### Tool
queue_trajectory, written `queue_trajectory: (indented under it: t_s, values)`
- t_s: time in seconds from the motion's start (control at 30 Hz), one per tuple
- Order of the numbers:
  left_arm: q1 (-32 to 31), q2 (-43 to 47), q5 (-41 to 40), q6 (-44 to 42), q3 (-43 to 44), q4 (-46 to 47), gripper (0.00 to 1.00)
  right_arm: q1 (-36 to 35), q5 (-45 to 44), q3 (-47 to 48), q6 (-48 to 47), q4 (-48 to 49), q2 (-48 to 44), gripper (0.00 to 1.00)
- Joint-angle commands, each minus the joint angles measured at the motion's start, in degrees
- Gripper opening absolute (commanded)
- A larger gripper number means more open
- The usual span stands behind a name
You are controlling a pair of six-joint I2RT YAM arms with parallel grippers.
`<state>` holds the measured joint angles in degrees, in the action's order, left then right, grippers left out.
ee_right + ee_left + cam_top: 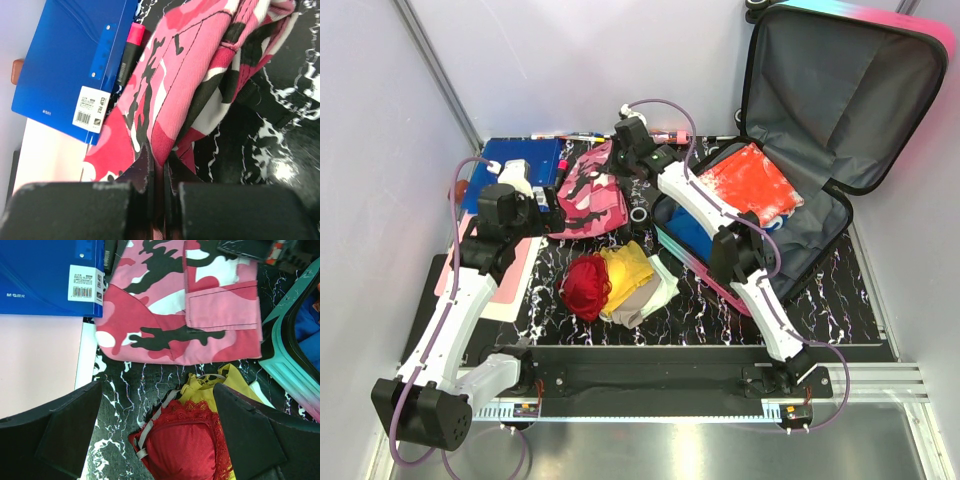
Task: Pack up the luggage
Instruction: Pick up the clothes from the corner of the board, then place the clothes in the luggage.
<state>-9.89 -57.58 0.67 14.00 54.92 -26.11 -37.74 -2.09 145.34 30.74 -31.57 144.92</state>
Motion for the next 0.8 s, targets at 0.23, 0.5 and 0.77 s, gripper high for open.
queue_trajectory:
  t_s: [0.23,0.5,0.77]
  values:
    - [-0.31,0.98,-0.4,0.24,0.81,1.76,0.99,0.03,-7.57,-11.99,-3.93,5.03,-16.59,0.0]
    - [-0.31,1.07,-0.4,0.24,0.72,1.85,0.99,0.12,-17.33,-21.4,-7.71,5.21,-25.56,0.0]
    - [-0.31,0.8,-0.23,0.33,0.72,1.76,0.99,4.85,-19.97,-31.33,-8.68,5.03,-33.65,0.0]
